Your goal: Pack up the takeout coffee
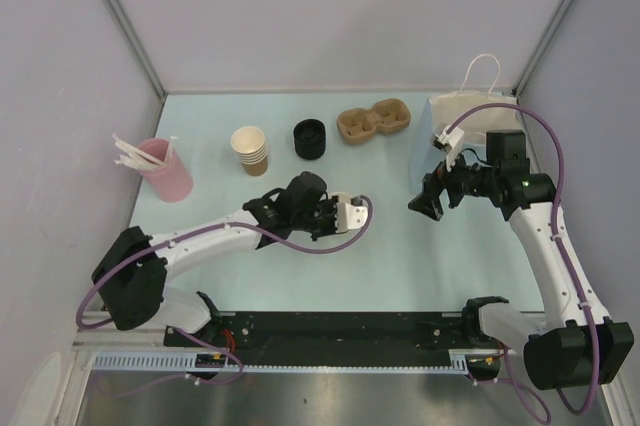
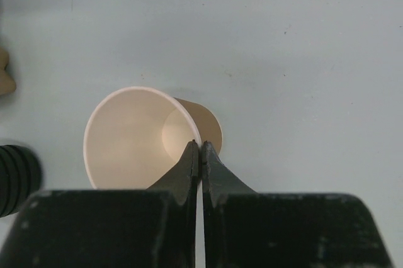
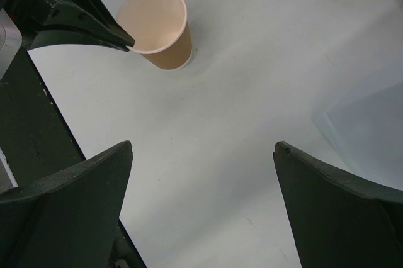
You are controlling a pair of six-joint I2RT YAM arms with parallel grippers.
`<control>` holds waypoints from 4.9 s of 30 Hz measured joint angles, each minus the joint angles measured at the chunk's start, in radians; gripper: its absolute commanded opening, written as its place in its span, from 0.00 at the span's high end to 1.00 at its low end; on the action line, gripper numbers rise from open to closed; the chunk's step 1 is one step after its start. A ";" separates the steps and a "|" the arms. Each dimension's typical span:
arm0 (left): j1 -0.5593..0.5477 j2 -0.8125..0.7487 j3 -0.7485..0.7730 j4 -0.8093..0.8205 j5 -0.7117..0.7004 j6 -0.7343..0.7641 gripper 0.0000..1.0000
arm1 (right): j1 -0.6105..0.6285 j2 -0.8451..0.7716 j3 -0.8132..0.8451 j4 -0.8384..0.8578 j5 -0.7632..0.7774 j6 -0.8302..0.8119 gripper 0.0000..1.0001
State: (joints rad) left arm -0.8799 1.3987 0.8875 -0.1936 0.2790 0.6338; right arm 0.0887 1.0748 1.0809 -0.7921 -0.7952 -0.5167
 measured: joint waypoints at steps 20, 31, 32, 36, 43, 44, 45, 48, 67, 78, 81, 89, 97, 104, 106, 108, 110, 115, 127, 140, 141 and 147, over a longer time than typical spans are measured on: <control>-0.005 0.040 -0.035 0.052 -0.006 -0.028 0.60 | -0.001 -0.007 0.000 0.000 -0.004 0.000 0.00; -0.006 0.027 0.040 -0.041 0.012 -0.006 0.17 | -0.002 -0.007 0.000 -0.002 -0.004 -0.004 0.00; -0.006 0.013 0.048 -0.051 0.011 0.002 0.06 | -0.002 -0.007 0.000 -0.002 -0.004 -0.004 0.00; 0.007 -0.076 0.076 -0.076 0.011 0.023 0.00 | -0.002 -0.007 0.000 -0.002 -0.004 -0.008 0.00; 0.166 -0.110 0.198 -0.078 0.040 0.003 0.00 | -0.001 -0.007 0.000 -0.002 -0.003 -0.008 0.00; 0.209 -0.092 0.229 -0.081 0.052 -0.006 0.00 | -0.001 -0.007 0.000 -0.002 -0.003 -0.008 0.00; 0.232 -0.076 0.249 -0.079 0.059 -0.010 0.00 | -0.001 -0.007 0.000 -0.002 -0.003 -0.008 0.00; 0.310 0.017 0.340 -0.085 0.091 -0.037 0.00 | -0.001 -0.007 0.000 -0.002 -0.003 -0.008 0.00; 0.461 0.570 0.813 -0.200 0.072 -0.197 0.07 | -0.002 -0.004 -0.004 -0.002 0.002 -0.012 0.00; 0.472 0.710 0.954 -0.290 0.066 -0.238 0.25 | -0.001 -0.001 -0.004 -0.002 0.006 -0.016 0.00; 0.472 0.738 0.961 -0.306 0.058 -0.242 0.30 | -0.001 0.002 -0.005 -0.002 0.007 -0.017 0.00; 0.472 0.776 0.970 -0.319 0.032 -0.242 0.39 | 0.002 0.005 -0.010 -0.002 0.018 -0.019 0.00; 0.472 0.780 0.974 -0.318 0.023 -0.241 0.50 | 0.011 0.014 -0.015 -0.002 0.028 -0.019 0.00; 0.472 0.782 0.974 -0.317 0.019 -0.241 0.56 | 0.019 0.016 -0.015 -0.002 0.032 -0.020 0.00; 0.472 0.785 0.974 -0.318 0.019 -0.241 0.60 | 0.021 0.016 -0.015 -0.002 0.036 -0.020 0.00; 0.472 0.788 0.974 -0.318 0.014 -0.241 0.62 | 0.021 0.016 -0.015 -0.002 0.039 -0.021 0.00; 0.472 0.790 0.974 -0.317 0.012 -0.240 0.64 | 0.021 0.016 -0.015 -0.002 0.040 -0.023 0.00; 0.472 0.790 0.974 -0.317 0.010 -0.240 0.70 | 0.022 0.019 -0.015 -0.002 0.043 -0.027 0.00; 0.472 0.788 0.974 -0.314 0.002 -0.240 0.79 | 0.024 0.021 -0.015 -0.002 0.047 -0.027 0.00; 0.472 0.686 0.967 -0.303 0.024 -0.244 0.86 | 0.028 0.021 -0.017 -0.002 0.047 -0.027 0.00; 0.472 0.679 0.966 -0.304 0.031 -0.245 0.86 | 0.028 0.021 -0.017 -0.002 0.047 -0.027 0.01; 0.472 0.564 0.883 -0.317 0.126 -0.251 0.86 | 0.029 0.028 -0.018 -0.002 0.045 -0.029 0.00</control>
State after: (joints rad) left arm -0.4080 1.9625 1.7702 -0.5102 0.4046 0.3824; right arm 0.1173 1.1027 1.0630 -0.7937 -0.7498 -0.5461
